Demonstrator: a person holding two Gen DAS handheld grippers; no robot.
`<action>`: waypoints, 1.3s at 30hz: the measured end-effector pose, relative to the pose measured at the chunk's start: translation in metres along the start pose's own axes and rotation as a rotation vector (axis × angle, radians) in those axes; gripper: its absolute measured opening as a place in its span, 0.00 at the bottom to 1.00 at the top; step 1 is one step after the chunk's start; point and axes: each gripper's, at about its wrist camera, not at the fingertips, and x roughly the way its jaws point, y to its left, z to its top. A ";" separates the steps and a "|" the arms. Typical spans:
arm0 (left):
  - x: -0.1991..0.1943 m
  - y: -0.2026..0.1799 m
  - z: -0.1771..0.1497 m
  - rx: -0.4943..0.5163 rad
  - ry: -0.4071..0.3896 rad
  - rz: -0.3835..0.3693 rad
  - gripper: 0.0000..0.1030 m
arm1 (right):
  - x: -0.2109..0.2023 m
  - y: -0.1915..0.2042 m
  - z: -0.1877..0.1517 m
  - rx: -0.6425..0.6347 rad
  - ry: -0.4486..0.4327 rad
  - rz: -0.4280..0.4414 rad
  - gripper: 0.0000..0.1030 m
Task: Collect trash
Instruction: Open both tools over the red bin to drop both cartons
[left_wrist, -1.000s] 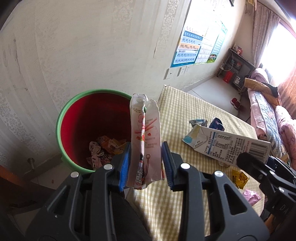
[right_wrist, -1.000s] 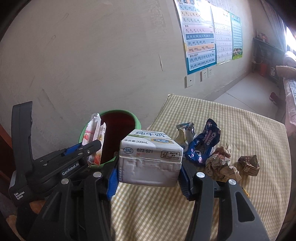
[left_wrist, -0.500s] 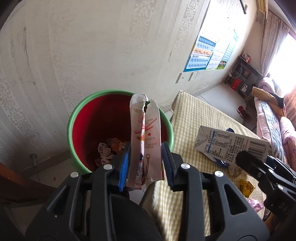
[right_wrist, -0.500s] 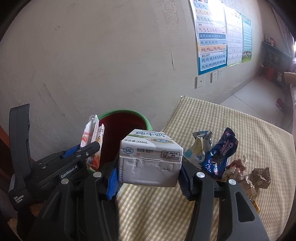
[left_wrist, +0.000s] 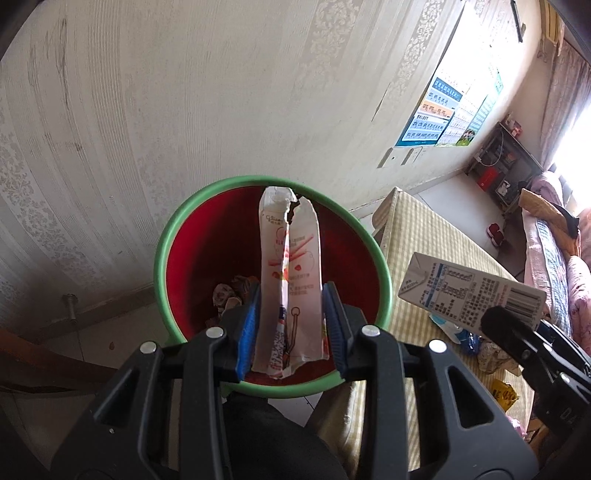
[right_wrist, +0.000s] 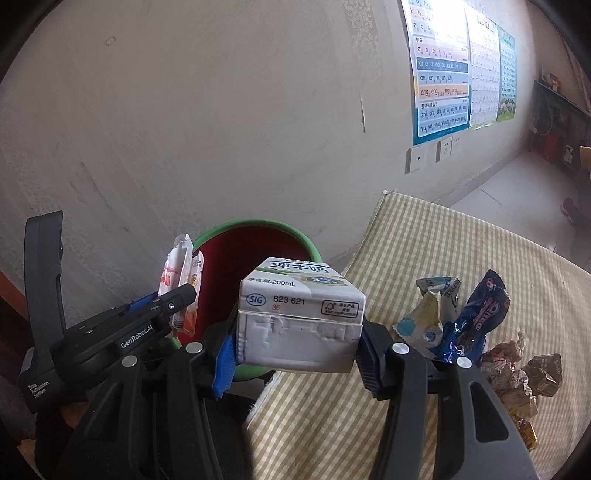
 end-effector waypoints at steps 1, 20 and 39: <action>0.002 0.001 0.001 -0.002 0.005 0.001 0.32 | 0.004 0.000 0.001 0.003 0.005 0.000 0.51; 0.030 0.013 0.012 -0.013 0.055 0.015 0.32 | 0.041 0.006 0.012 0.018 0.050 0.012 0.51; 0.041 0.019 0.013 -0.038 0.085 0.010 0.51 | 0.050 0.010 0.015 0.013 0.055 0.031 0.59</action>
